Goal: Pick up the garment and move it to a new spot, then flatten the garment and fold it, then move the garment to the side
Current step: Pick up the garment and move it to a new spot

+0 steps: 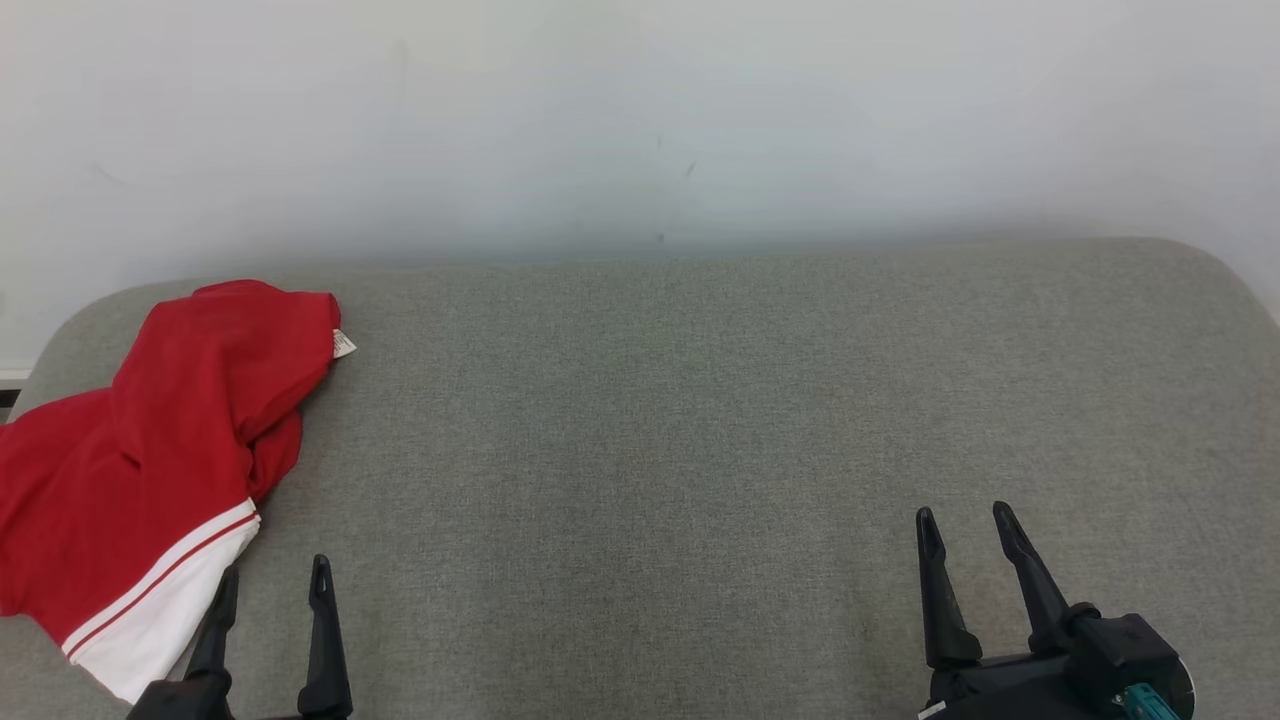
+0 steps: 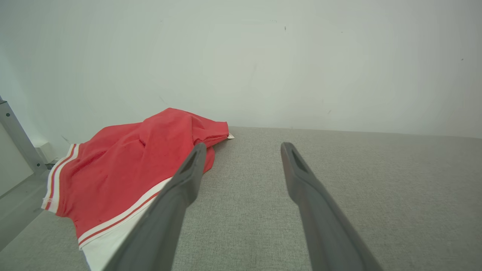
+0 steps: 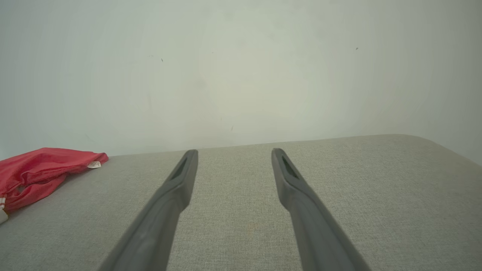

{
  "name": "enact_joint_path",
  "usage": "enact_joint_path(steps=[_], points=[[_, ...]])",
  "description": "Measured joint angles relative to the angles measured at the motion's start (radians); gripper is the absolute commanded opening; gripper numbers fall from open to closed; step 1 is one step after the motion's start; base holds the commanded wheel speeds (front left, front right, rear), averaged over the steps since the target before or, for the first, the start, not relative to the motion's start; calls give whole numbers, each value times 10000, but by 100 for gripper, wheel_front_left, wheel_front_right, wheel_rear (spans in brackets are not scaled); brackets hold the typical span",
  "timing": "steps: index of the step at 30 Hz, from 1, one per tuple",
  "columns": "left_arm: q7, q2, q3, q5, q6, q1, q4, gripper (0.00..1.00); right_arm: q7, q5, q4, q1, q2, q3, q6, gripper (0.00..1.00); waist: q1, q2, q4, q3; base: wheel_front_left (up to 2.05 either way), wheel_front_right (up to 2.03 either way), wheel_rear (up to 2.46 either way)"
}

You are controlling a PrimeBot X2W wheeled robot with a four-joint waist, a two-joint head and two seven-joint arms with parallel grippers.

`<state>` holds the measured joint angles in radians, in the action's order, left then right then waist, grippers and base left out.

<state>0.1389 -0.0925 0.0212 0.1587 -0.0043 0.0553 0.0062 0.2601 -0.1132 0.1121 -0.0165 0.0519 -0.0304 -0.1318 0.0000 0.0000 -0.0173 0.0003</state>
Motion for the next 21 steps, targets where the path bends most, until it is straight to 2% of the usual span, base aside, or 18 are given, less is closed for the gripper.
enact_joint_path(steps=[10, 21], points=[[0, -86, -73, 33, 36, -7, 23, 100, 2, -75, 21, -12, 0, 6, 0, 100, 0, 0, 210, 38, 0, 0, 0], [-134, -171, -96, 146, 130, -19, 12, 100, 8, -161, 119, -48, 0, 25, 0, 100, 0, 0, 1008, 58, 0, 0, 0]])
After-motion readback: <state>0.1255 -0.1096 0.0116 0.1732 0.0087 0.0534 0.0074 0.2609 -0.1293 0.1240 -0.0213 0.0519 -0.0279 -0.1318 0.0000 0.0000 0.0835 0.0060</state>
